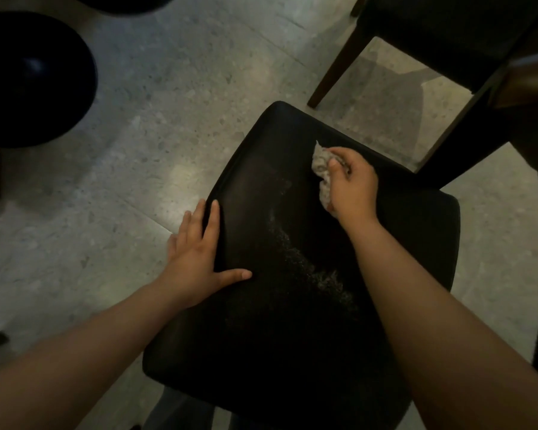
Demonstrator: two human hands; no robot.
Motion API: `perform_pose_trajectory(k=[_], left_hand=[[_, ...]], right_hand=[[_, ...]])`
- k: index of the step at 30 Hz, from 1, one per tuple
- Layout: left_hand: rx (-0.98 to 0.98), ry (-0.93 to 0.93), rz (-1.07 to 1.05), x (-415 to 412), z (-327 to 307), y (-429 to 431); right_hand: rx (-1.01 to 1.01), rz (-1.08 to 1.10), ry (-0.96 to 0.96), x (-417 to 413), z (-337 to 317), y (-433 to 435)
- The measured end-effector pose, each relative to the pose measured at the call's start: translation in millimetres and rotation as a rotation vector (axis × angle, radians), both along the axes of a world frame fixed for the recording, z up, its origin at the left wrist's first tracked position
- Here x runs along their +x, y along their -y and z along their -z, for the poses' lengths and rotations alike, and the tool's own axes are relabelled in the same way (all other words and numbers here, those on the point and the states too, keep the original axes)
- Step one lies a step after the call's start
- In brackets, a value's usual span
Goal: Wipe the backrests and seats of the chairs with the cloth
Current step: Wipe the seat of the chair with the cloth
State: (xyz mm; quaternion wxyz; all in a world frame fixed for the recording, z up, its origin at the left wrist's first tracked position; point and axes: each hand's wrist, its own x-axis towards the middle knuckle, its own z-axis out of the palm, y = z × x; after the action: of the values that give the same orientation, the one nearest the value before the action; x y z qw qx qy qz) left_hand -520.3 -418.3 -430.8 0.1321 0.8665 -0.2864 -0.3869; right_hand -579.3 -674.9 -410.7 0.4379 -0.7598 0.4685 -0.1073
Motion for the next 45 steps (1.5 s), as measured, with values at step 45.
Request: perform_pose_trajectory(k=[45], left_hand=[[-0.183, -0.236, -0.406, -4.7, 17.7, -25.7]], right_hand=[[0.111, -0.317, 0.146, 14.5, 7.8, -86.2]])
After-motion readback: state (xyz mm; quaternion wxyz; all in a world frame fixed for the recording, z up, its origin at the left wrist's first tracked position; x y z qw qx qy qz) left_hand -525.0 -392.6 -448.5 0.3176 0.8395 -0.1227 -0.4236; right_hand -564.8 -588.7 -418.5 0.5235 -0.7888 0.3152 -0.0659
